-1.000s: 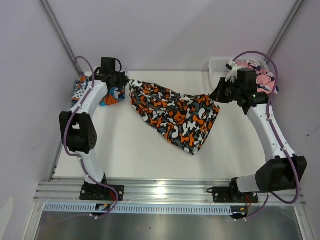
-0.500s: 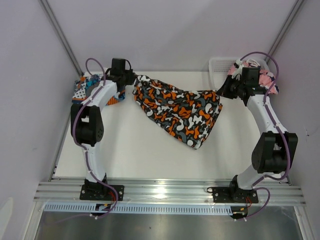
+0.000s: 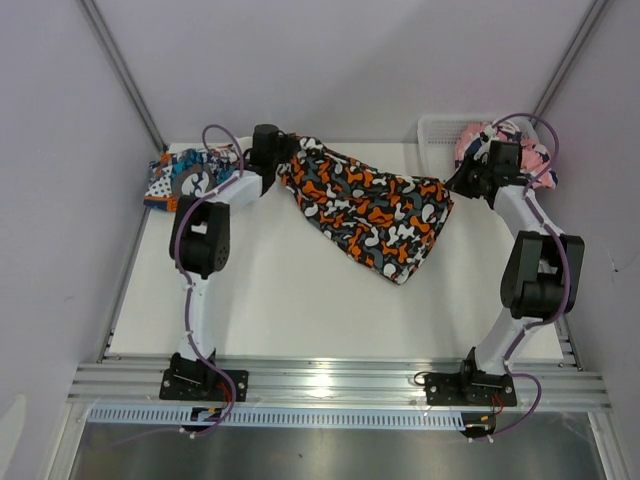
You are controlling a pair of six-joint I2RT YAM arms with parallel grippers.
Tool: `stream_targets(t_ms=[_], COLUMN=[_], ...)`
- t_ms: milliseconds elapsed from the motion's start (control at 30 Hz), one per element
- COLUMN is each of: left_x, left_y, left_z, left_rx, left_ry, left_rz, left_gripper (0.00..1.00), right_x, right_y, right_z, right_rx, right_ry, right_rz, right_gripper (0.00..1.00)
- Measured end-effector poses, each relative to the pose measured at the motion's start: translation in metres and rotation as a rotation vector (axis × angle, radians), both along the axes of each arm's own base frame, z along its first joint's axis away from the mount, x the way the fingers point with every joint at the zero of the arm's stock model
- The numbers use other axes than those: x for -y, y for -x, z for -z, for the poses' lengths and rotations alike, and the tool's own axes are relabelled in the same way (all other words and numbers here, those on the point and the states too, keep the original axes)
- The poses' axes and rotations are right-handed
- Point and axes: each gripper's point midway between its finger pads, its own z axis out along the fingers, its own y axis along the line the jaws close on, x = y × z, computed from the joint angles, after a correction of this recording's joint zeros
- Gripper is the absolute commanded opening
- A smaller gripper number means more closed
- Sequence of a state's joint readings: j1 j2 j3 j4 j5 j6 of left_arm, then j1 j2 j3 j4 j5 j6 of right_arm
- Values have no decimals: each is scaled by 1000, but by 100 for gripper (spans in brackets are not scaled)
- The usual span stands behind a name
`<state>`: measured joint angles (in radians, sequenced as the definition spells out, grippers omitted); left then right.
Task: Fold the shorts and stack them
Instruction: Fold the shorts
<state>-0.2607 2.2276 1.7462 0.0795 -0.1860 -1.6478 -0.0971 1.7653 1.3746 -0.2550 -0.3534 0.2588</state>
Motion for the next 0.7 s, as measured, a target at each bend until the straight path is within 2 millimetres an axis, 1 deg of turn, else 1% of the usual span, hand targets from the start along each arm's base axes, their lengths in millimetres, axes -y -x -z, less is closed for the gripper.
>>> stream_targets(t_ms=[33, 67, 100, 167, 233, 300, 367, 400, 433, 467, 500, 533, 567, 600, 700], left_x=[4, 7, 9, 11, 11, 8, 5, 3, 0, -4, -8, -13, -19, -26, -44], left_y=[-5, -9, -13, -17, -21, -23, -24, -23, -20, -16, -11, -5, 1, 8, 30], left_z=[-1, -1, 0, 2, 1, -3, -14, -18, -23, -28, -34, -41, -48, -55, -77], left_rx=[26, 51, 71, 102, 114, 129, 155, 161, 168, 171, 172, 173, 171, 166, 144], left_ry=[7, 11, 10, 12, -4, -50, -90, -114, -138, -162, -186, -213, -243, -280, -389], left_rz=[1, -2, -4, -9, -14, -10, -3, 2, 7, 11, 16, 23, 30, 36, 55], left_gripper=[42, 79, 97, 99, 99, 99, 99, 99, 99, 99, 99, 99, 99, 99, 99], right_x=[4, 8, 11, 18, 25, 31, 36, 39, 41, 41, 42, 42, 40, 37, 21], right_y=[-5, -9, -14, -18, -19, -20, -21, -19, -16, -13, -10, -5, -1, 5, 23], right_z=[8, 17, 26, 44, 53, 56, 50, 47, 44, 41, 36, 31, 26, 18, 3], right_rx=[-10, -22, -34, -63, -84, -89, -70, -64, -62, -58, -50, -41, -31, -13, 17], right_ry=[1, 1, 3, 15, 27, 43, 58, 67, 71, 70, 73, 74, 68, 60, 44], right_rz=[12, 27, 44, 75, 105, 138, 170, 187, 202, 211, 219, 220, 216, 205, 158], right_gripper=[9, 20, 21, 27, 26, 25, 26, 30, 42, 48, 50, 54, 55, 60, 65])
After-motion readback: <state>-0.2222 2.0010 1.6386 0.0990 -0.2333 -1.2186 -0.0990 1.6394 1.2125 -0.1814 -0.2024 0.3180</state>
